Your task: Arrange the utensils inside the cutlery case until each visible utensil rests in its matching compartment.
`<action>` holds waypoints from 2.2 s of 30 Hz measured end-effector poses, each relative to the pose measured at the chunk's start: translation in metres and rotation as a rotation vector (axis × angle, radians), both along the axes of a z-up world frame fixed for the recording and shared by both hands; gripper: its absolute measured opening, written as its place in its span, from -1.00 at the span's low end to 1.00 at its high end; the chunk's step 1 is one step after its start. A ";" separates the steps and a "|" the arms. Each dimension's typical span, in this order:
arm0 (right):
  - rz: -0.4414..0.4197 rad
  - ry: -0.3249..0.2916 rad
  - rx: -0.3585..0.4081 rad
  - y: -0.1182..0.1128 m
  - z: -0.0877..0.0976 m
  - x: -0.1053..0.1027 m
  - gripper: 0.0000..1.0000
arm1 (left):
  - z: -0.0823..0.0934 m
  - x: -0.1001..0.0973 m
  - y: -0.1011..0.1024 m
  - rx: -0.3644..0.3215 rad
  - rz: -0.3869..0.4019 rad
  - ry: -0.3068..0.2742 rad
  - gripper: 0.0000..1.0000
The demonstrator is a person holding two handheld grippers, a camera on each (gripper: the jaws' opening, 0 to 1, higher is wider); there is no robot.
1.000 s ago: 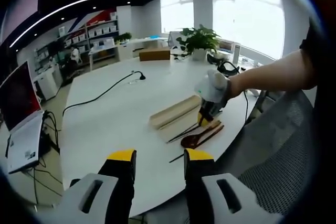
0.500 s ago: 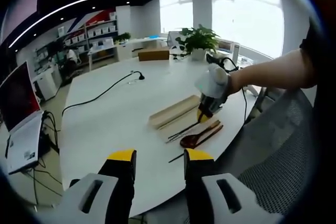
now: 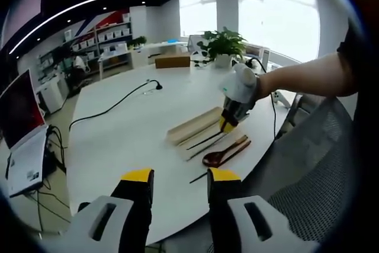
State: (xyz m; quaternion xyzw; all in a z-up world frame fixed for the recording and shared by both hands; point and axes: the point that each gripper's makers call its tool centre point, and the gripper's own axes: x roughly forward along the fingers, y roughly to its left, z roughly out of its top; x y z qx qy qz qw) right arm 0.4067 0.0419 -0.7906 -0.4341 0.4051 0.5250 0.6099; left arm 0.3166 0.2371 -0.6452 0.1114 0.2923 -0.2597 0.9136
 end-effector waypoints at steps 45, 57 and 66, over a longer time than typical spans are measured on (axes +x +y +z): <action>0.048 -0.152 -0.042 -0.002 0.009 0.034 -1.00 | -0.002 -0.001 -0.001 0.005 -0.008 0.007 -0.29; 0.044 -0.211 -0.053 -0.003 0.011 0.048 -1.00 | -0.002 -0.001 -0.001 0.006 -0.006 0.010 -0.29; 0.049 -0.219 -0.059 -0.005 0.009 0.054 -1.00 | -0.003 -0.001 0.000 0.004 -0.005 0.013 -0.29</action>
